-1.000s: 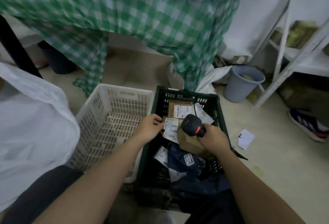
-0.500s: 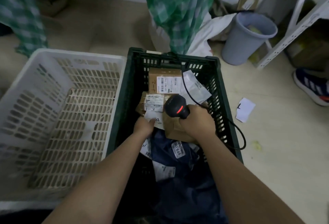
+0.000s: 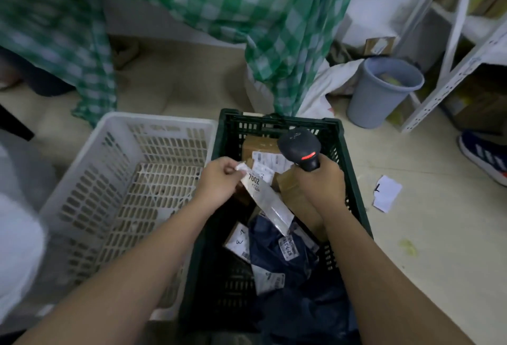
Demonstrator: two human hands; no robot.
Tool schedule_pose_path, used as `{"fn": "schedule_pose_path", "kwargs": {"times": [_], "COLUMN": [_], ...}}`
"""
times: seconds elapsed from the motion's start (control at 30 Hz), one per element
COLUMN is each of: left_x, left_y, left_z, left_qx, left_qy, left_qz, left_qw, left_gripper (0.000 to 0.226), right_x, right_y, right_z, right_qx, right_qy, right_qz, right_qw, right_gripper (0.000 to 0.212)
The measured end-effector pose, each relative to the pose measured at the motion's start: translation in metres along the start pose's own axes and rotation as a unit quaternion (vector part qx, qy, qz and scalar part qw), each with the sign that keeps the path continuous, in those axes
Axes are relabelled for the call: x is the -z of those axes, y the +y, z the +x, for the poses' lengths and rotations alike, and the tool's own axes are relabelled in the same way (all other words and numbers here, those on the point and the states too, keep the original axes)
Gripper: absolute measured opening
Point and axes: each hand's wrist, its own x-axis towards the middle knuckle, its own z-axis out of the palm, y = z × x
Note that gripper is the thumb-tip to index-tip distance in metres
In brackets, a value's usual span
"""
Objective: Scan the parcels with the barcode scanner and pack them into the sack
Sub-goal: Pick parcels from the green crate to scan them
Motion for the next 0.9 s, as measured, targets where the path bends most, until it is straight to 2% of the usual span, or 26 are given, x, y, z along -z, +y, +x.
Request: {"fn": "schedule_pose_path", "kwargs": {"times": [0.13,0.2,0.3,0.37,0.47,0.53,0.6,0.63,0.7,0.77,0.83,0.9], "left_x": [0.062,0.091,0.128,0.149,0.171,0.182,0.189,0.191,0.196,0.201,0.204,0.206], "left_y": [0.05,0.065,0.07,0.068,0.053,0.041,0.027,0.023,0.017,0.012,0.008,0.009], "left_z": [-0.034,-0.051,-0.069,-0.082,-0.093,-0.097,-0.097,-0.097,-0.097,-0.098,-0.098,-0.097], "left_qx": [-0.046,-0.069,-0.141,-0.221,-0.345,-0.398,-0.426,-0.415,-0.345,-0.258,-0.207,-0.177], "left_qy": [-0.023,-0.02,0.036,0.067,0.084,0.089,0.084,0.072,0.032,-0.009,-0.009,0.024], "left_qz": [-0.021,-0.021,0.023,0.118,0.248,0.292,0.297,0.282,0.221,0.162,0.106,0.051], "left_qw": [0.998,0.997,0.989,0.966,0.902,0.865,0.851,0.862,0.912,0.952,0.973,0.983], "left_gripper": [0.014,0.016,0.014,0.005,0.013,0.024,0.029,0.027,0.029,0.043,0.046,0.041], "right_x": [-0.002,-0.006,-0.019,-0.033,-0.059,-0.078,-0.094,-0.099,-0.107,-0.11,-0.111,-0.111], "right_y": [-0.039,-0.058,-0.088,-0.105,-0.124,-0.133,-0.14,-0.144,-0.15,-0.154,-0.159,-0.163], "right_z": [-0.021,-0.034,-0.052,-0.06,-0.073,-0.079,-0.08,-0.081,-0.08,-0.079,-0.08,-0.082], "right_qx": [-0.056,-0.078,-0.073,-0.066,-0.077,-0.094,-0.114,-0.119,-0.111,-0.096,-0.081,-0.06], "right_qy": [-0.016,-0.027,-0.051,-0.058,-0.07,-0.083,-0.08,-0.075,-0.06,-0.062,-0.084,-0.11], "right_qz": [0.219,0.279,0.324,0.349,0.37,0.398,0.394,0.393,0.391,0.375,0.364,0.348], "right_qw": [0.974,0.957,0.942,0.933,0.923,0.909,0.908,0.909,0.912,0.92,0.924,0.929], "right_gripper": [0.013,0.01,0.018,0.025,0.045,0.052,0.051,0.049,0.045,0.042,0.039,0.039]}}
